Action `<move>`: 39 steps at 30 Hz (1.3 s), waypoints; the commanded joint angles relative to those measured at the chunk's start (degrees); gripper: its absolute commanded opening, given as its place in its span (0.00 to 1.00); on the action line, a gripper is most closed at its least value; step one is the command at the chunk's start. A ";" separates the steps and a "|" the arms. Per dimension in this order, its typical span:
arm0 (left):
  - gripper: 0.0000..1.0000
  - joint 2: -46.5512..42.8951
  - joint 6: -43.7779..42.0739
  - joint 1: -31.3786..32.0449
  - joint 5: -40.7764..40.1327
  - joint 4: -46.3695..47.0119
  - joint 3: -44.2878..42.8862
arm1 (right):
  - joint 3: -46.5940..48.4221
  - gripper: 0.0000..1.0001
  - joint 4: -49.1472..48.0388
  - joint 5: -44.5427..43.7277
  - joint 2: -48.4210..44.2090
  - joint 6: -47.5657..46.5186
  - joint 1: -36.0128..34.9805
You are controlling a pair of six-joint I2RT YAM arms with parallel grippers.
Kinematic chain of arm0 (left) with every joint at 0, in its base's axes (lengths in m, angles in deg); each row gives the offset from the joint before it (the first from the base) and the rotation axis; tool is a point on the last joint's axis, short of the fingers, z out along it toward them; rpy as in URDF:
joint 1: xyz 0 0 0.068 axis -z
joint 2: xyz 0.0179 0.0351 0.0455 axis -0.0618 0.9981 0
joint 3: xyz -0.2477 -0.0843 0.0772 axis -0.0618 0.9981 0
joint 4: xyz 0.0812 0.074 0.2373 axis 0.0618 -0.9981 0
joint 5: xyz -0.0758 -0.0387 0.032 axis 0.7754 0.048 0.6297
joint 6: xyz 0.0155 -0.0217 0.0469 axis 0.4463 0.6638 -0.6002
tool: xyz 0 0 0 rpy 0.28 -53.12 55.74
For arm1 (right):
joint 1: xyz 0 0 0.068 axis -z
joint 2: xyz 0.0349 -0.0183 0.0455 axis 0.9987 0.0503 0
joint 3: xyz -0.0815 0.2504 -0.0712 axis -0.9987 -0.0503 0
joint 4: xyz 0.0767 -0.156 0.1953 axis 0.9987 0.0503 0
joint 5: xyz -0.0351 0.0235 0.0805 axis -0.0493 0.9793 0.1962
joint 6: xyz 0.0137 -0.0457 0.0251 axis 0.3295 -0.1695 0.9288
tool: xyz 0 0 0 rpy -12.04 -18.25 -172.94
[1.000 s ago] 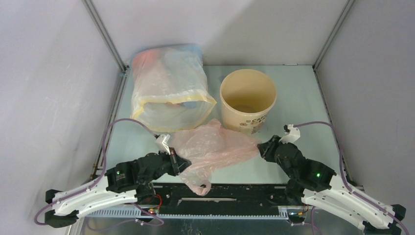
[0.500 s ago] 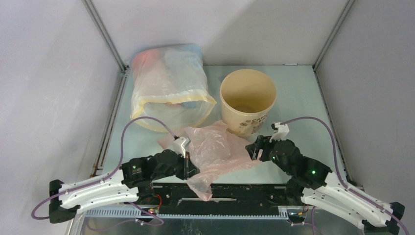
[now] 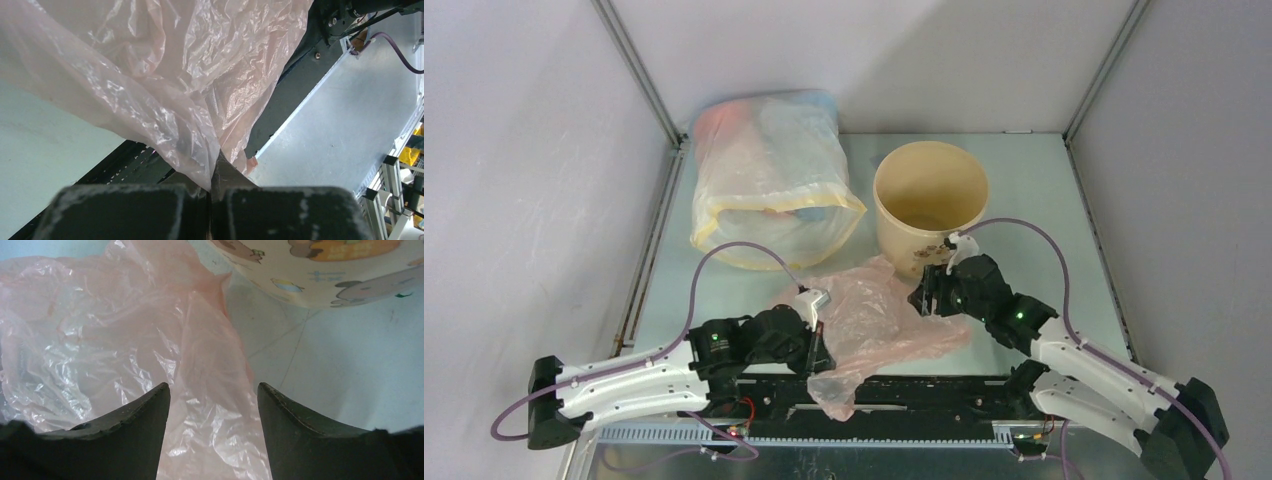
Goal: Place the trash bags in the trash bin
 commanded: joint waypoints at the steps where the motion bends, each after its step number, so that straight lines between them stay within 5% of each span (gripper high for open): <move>1: 0.00 -0.07 -1.53 0.15 1.17 0.88 -0.88 | 0.80 0.65 -5.86 6.34 3.23 -1.02 1.52; 5: 0.00 0.32 -1.53 0.18 0.15 -0.04 -1.04 | 0.77 0.44 -5.06 6.87 4.84 -0.64 1.74; 9: 0.00 0.25 -1.12 0.18 -1.39 -1.09 -1.52 | 0.78 0.00 -2.35 5.70 2.28 -0.38 2.96; 18: 0.00 -1.01 -0.35 0.15 -4.04 -2.96 -1.90 | 0.80 0.00 6.02 -3.51 -13.35 1.25 7.44; 22: 0.00 -1.48 -0.08 0.15 -4.65 -2.72 -2.37 | 1.01 0.00 6.14 -0.16 -16.07 0.54 8.29; 27: 0.00 -4.52 -0.21 0.15 -5.96 -2.70 -5.36 | 5.08 0.00 2.38 13.89 -13.31 -2.09 5.88; 34: 0.00 -7.86 -2.25 0.15 -10.76 -9.54 -16.39 | 16.56 0.00 1.58 2.88 -8.00 -5.91 -8.35; 39: 0.00 -7.26 -4.79 0.07 -14.62 -15.54 -28.60 | 24.24 0.00 1.25 2.35 -3.00 -7.96 -9.49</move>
